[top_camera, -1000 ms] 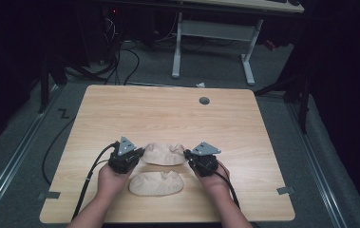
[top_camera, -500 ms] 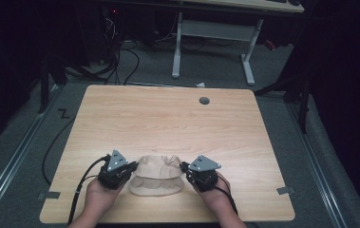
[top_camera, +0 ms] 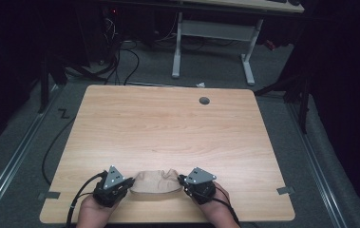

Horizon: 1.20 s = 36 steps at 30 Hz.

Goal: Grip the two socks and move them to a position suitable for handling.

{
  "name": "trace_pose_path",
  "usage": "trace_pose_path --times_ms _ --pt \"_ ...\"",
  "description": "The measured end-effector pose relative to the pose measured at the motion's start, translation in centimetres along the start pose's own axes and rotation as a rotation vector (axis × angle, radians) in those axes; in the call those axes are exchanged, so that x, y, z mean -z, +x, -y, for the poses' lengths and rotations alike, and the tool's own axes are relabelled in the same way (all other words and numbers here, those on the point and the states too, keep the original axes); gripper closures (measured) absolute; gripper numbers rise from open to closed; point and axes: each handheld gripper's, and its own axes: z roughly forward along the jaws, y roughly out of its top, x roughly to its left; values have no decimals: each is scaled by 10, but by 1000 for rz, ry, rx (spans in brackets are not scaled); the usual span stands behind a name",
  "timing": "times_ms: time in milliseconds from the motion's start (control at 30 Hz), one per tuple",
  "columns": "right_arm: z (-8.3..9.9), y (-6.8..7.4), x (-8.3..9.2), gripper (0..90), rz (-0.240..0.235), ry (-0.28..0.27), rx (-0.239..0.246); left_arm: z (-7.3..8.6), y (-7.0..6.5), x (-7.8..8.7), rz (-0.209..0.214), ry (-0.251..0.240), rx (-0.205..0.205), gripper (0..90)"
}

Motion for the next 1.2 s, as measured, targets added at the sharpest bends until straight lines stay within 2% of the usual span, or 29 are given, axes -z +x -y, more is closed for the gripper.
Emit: trace_pose_path --times_ms 200,467,800,933,1200 --pt "2 -1 -2 845 -4 16 -7 2 -1 -3 -1 19 -10 876" --pt "2 -1 -1 844 -6 9 -1 2 -1 -1 -2 11 -11 876" --pt "5 2 -10 843 -17 56 4 6 -1 -10 -10 71 -25 873" --pt "6 1 -13 841 -23 73 -1 8 0 -13 -8 81 -22 867" --pt "8 -3 -15 760 -32 75 -27 8 2 -13 -18 75 -15 749"
